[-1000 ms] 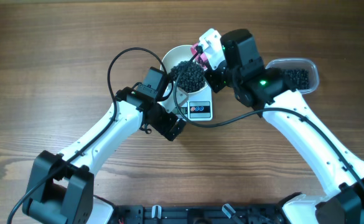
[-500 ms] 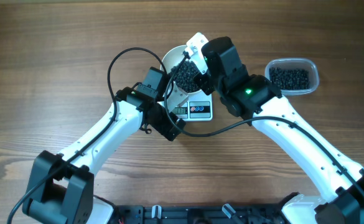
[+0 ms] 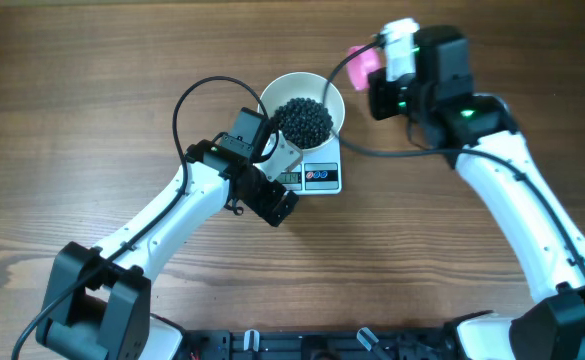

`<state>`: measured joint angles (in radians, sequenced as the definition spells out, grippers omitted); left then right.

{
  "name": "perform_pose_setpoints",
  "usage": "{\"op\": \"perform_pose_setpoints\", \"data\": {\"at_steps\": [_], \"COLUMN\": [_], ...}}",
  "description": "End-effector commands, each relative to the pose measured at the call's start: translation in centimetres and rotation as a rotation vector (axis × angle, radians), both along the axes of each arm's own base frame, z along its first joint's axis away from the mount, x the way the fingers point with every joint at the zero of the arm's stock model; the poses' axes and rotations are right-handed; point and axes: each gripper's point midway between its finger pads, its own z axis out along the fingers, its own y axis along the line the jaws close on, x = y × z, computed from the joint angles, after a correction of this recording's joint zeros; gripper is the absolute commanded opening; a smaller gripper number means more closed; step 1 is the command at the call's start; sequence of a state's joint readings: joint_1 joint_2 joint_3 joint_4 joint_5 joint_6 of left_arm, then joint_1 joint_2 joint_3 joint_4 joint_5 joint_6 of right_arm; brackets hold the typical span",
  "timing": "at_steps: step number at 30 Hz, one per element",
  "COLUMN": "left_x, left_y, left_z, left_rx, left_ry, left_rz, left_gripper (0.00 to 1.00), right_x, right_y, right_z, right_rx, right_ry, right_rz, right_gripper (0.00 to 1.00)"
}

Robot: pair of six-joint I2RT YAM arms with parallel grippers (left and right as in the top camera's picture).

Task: Scoop item into bowl and weigh 150g on scale
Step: 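Tilt the scoop with the right gripper to pour beans into bowl, then return the empty scoop with the right gripper to the bean tub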

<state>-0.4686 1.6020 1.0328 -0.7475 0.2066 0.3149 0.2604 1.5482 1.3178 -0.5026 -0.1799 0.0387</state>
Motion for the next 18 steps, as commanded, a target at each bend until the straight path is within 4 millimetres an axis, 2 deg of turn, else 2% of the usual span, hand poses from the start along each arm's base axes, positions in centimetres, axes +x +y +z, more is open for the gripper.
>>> {"op": "perform_pose_setpoints", "data": {"at_steps": [1, 3, 6, 8, 10, 13, 18], "left_x": [-0.2, -0.2, -0.2, -0.2, -0.2, -0.2, -0.2], "left_y": [-0.1, -0.1, -0.1, -0.1, -0.1, -0.1, -0.1], "left_z": [0.2, 0.2, 0.2, 0.2, 0.2, 0.2, 0.2], "left_rx": [-0.01, -0.011, -0.01, -0.01, -0.01, -0.01, -0.011], "left_ry": [0.002, 0.002, 0.002, 0.002, 0.002, 0.002, 0.002], "left_rz": [0.003, 0.003, 0.003, 0.003, 0.003, 0.003, 0.003], "left_gripper": [1.0, 1.0, 1.0, 1.0, 1.0, 1.0, 1.0], "right_x": [-0.6, -0.8, -1.2, -0.8, 0.2, 1.7, 5.0], "right_y": [-2.0, -4.5, -7.1, -8.6, -9.8, -9.9, -10.0], "right_z": [-0.6, -1.4, -2.2, -2.1, -1.3, 0.1, 4.5], "right_rx": [0.112, 0.083, 0.035, -0.009, -0.017, -0.042, -0.078], "right_ry": [0.095, 0.124, 0.149, 0.115, 0.062, -0.037, -0.286], "right_rz": [-0.004, -0.037, -0.052, -0.041, -0.058, -0.037, -0.014], "right_gripper": [0.04, 0.04, 0.04, 0.04, 0.04, 0.04, 0.04]}}
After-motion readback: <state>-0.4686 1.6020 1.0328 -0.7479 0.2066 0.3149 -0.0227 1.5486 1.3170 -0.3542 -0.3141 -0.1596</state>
